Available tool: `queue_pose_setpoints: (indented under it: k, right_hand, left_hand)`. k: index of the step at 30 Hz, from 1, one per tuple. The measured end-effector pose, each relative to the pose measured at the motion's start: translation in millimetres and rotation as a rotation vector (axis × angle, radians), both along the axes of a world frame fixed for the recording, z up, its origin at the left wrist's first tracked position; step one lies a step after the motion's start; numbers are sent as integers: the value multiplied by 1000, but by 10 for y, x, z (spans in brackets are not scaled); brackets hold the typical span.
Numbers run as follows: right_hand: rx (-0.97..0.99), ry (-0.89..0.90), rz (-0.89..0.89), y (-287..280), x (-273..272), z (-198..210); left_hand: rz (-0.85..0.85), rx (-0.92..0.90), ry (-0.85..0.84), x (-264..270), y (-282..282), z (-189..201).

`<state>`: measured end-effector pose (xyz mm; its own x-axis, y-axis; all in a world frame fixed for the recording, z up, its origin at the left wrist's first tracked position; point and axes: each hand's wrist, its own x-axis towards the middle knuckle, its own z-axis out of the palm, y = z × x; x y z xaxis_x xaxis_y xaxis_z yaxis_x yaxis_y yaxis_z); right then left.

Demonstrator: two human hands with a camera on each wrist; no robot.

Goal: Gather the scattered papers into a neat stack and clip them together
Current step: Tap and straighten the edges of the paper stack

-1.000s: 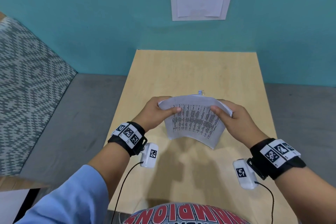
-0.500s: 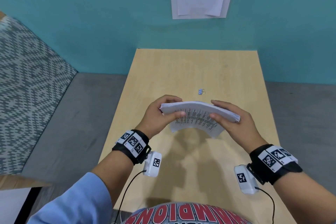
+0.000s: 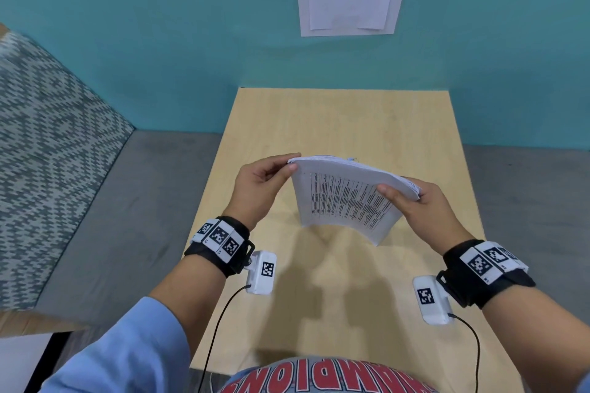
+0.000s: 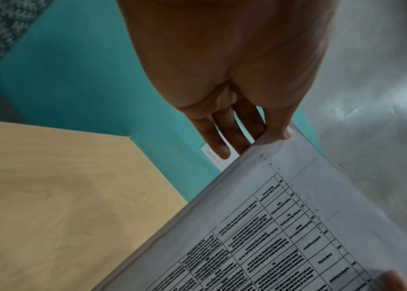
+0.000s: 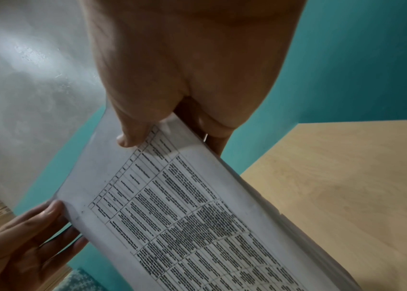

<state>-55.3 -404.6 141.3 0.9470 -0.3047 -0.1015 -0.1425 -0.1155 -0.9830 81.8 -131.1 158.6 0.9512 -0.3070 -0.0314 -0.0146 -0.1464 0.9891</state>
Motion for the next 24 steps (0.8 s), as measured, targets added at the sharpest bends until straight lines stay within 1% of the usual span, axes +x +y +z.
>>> queue_pose_setpoints:
  k: [8, 13, 19, 24]
  right_hand:
    - [6, -4, 9, 68, 35, 37]
    - [-8, -7, -2, 123, 49, 20]
    - [-2, -24, 27, 137, 23, 31]
    - [-40, 15, 3, 124, 41, -2]
  left_hand:
    - [56, -14, -17, -11, -108, -47]
    - [56, 1, -38, -84, -200, -89]
    - [25, 39, -23, -179, -316, -125]
    - [51, 133, -81, -117, -322, -154]
